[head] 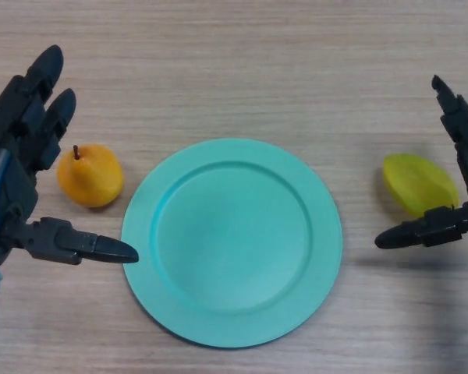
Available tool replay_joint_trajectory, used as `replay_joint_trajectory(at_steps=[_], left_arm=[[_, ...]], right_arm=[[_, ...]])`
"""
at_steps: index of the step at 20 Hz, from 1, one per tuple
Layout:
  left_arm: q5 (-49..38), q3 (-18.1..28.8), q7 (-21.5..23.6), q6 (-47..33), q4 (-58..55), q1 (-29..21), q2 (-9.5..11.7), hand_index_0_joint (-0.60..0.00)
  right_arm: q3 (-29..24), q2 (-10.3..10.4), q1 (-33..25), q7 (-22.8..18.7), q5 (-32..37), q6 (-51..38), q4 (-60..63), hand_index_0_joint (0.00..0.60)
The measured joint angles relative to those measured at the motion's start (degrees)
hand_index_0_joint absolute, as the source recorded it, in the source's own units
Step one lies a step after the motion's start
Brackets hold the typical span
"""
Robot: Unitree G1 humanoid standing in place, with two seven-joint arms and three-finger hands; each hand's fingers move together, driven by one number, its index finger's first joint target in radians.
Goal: Pick up the yellow starfruit and place it on the plate
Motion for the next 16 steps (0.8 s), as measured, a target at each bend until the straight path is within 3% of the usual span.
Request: replay_joint_trajectory(at_steps=[1, 2, 3, 4, 5, 6, 7, 11, 16], left_arm=[[-0.01, 0.09, 0.0, -0.3, -0.01, 0.2, -0.01, 0.0], [-0.01, 0.11, 0.0, -0.3, -0.03, 0.21, -0.01, 0.0], [-0.01, 0.14, 0.0, -0.3, -0.07, 0.25, -0.01, 0.0], [-0.01, 0.15, 0.0, -0.3, -0.25, 0.3, -0.01, 0.0], [-0.01, 0.25, -0.01, -0.3, -1.3, 0.71, -0.01, 0.0], [-0.02, 0.53, -0.08, -0.29, -2.04, 1.02, 0.0, 0.0], [-0.26, 1.28, -0.47, -0.29, -2.42, 1.24, 0.0, 0.0], [-0.29, 1.86, -0.47, -0.28, -3.32, 1.94, -0.09, 0.0], [-2.54, 2.79, -0.48, 1.05, -4.63, 2.81, -0.1, 0.0]], right_arm=[[0.03, -0.05, -0.31, -0.02, -0.19, -0.49, 1.98, 0.05], [0.02, -0.1, -0.56, -0.04, -0.19, -0.64, 2.93, 0.151], [0.04, -0.11, -0.84, -0.27, -0.19, -0.97, 3.42, 0.3], [0.06, -0.31, -1.48, -0.81, -0.26, -2.09, 4.79, 0.4], [0.1, -0.89, -2.08, -1.53, -0.41, -3.19, 6.47, 0.543], [0.46, -1.7, -2.95, -2.76, -3.27, -5.43, 9.26, 0.6], [0.8, -2.83, -3.38, -3.42, -9.79, -6.3, 11.19, 0.6], [1.24, -2.9, -3.18, -3.33, -11.77, -6.17, 11.29, 0.6], [1.12, -1.55, 0.11, 0.1, -4.72, 2.67, -0.98, 0.6]])
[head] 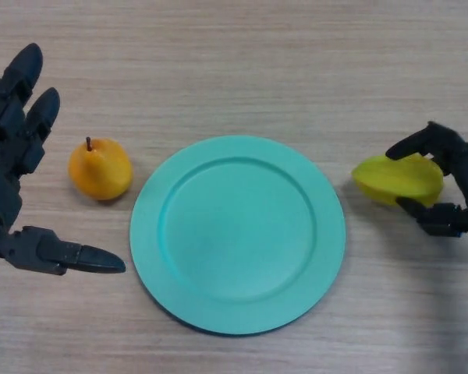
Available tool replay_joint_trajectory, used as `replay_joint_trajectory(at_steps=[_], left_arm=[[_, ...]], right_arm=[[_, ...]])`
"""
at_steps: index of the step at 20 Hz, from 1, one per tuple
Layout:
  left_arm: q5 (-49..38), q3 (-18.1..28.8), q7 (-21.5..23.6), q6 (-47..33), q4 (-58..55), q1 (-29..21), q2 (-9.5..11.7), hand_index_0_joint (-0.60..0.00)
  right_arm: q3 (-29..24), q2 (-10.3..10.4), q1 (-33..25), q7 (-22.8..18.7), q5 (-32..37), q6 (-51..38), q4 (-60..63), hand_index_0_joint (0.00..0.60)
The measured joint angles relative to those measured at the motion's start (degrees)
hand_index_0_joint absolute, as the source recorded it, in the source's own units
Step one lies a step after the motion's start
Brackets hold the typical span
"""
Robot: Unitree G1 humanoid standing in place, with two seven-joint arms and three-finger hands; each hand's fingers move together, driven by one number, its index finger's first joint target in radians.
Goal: Pick up the yellow starfruit and place it on the plate
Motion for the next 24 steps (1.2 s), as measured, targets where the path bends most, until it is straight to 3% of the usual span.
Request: replay_joint_trajectory(at_steps=[4, 6, 7, 11, 13, 17, 22, 23, 24], left_arm=[[0.01, 0.64, -0.16, 1.15, -0.27, 0.1, -0.01, 0.0], [0.01, 0.64, -0.31, 1.17, -0.4, 0.08, -0.07, 0.0], [0.01, 0.63, -0.31, 1.18, -0.43, 0.08, -0.13, 0.0], [0.06, 0.44, -0.31, 1.42, -0.43, 0.05, -0.34, 0.0], [0.14, -0.08, -0.31, 1.46, -0.43, 0.05, -0.96, 0.0], [0.01, -1.49, -0.94, 4.18, -1.34, 0.37, -1.12, 0.0], [-0.02, -1.4, -0.93, 4.18, -1.34, 0.39, -1.13, 0.0], [-0.15, -1.37, -0.93, 4.2, -1.34, 0.41, -1.13, 0.0], [-0.2, -1.37, -0.93, 4.21, -1.34, 0.42, -1.13, 0.0]], right_arm=[[0.02, 0.81, 1.88, 2.82, 2.56, 5.77, -11.95, 0.6], [-0.02, 2.36, 3.1, 4.49, 3.54, 10.06, -18.97, 0.6], [0.78, 3.6, 3.85, 5.49, 7.3, 11.93, -22.46, 0.6], [7.21, 7.58, 7.02, 5.56, 6.74, 14.29, -27.76, 0.6], [11.29, 8.46, 8.09, 5.45, 5.39, 14.64, -27.78, 0.6], [18.84, 8.55, 8.55, -4.29, 9.03, 17.46, -27.67, 0.6], [24.76, 8.52, 9.34, -8.72, 12.58, 17.98, -25.47, 0.6], [26.02, 8.51, 9.66, -8.65, 12.58, 18.33, -25.49, 0.55], [26.66, 8.51, 9.89, -8.53, 12.59, 19.07, -25.48, 0.45]])
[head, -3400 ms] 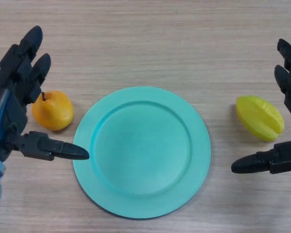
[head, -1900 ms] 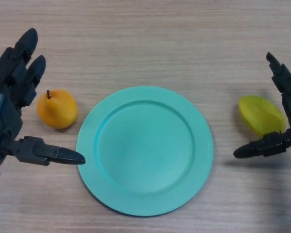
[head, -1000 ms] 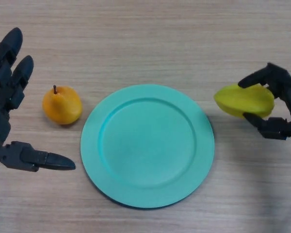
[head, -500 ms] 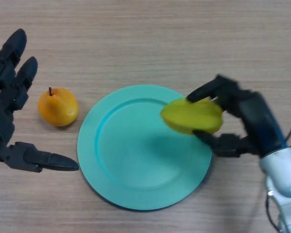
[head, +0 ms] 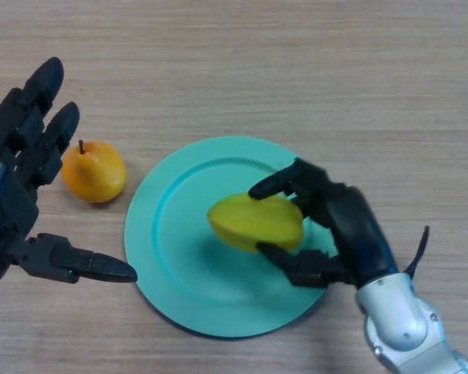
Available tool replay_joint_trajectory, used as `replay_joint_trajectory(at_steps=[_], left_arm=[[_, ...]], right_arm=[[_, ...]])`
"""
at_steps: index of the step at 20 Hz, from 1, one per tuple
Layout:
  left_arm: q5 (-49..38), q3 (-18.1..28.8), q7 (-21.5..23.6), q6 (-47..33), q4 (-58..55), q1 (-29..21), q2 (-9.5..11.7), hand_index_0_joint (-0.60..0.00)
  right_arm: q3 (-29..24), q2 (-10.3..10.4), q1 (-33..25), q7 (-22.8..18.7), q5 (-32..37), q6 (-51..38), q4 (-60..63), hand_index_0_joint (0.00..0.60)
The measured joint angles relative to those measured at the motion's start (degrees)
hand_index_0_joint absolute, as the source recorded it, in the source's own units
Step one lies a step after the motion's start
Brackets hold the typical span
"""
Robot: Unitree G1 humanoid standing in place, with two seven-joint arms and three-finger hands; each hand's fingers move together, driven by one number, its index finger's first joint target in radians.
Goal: Pick up the yellow starfruit and place it on the plate
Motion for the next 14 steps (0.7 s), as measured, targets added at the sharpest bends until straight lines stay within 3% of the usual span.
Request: replay_joint_trajectory(at_steps=[1, 2, 3, 4, 8, 14], left_arm=[[-0.01, 0.01, 0.0, 0.08, 0.0, 0.04, 0.0, 0.0], [-0.01, 0.02, 0.0, 0.28, -0.01, 0.09, 0.0, 0.0], [0.0, 0.03, 0.0, 0.5, -0.06, 0.26, 0.0, 0.0], [0.0, 0.17, 0.0, 1.24, -0.63, 0.55, 0.0, 0.0], [-0.02, 1.55, 0.0, 3.46, -1.93, 0.87, 0.0, 0.0], [0.03, 1.91, 0.0, 3.48, -2.01, 0.25, 0.0, 0.0]], right_arm=[[0.46, 0.0, 0.21, 0.29, 0.0, 1.21, 0.0, 0.3], [0.47, -0.01, 0.22, 0.55, -0.03, 1.67, 0.0, 0.201], [0.43, -0.02, 0.21, 0.55, -0.66, 2.16, -0.13, 0.058], [0.41, -0.02, 0.17, 0.56, -1.09, 2.55, -0.34, 0.0], [-1.62, -0.07, -0.47, 0.74, -1.05, 2.66, -4.16, 0.0], [-14.73, 0.01, 0.52, 9.69, -1.03, 4.33, -17.15, 0.0]])
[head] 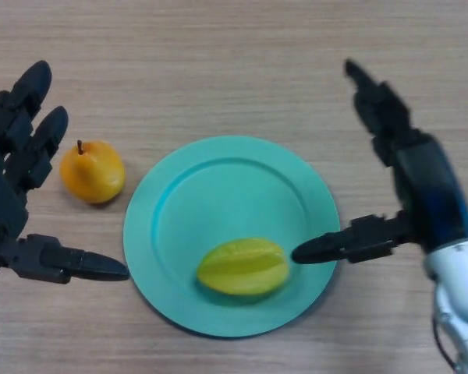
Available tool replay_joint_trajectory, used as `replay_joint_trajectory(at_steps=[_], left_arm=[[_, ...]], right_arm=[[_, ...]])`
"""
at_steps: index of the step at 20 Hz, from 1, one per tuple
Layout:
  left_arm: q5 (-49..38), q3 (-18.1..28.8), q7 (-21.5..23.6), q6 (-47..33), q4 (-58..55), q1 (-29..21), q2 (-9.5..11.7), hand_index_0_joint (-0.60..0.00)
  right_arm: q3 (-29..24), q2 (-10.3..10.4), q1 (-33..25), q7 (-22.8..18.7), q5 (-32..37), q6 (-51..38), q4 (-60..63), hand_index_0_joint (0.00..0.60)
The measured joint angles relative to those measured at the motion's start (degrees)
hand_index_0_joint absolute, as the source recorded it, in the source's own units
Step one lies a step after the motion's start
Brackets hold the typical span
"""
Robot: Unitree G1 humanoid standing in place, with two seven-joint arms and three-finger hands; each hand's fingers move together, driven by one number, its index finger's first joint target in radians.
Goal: Pick up the yellow starfruit and place it on the plate
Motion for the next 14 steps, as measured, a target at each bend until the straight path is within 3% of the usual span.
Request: replay_joint_trajectory(at_steps=[5, 14], left_arm=[[0.28, -1.81, 0.18, -0.06, 0.29, -1.13, 0.01, 0.0], [3.47, -3.31, 2.57, -0.15, 1.85, -2.72, -0.28, 0.0]], right_arm=[[-5.18, -0.15, 4.3, 5.86, 0.81, 2.36, -7.59, 0.0], [-5.3, -0.22, 6.51, 6.2, 2.11, 6.4, -11.18, 0.0]])
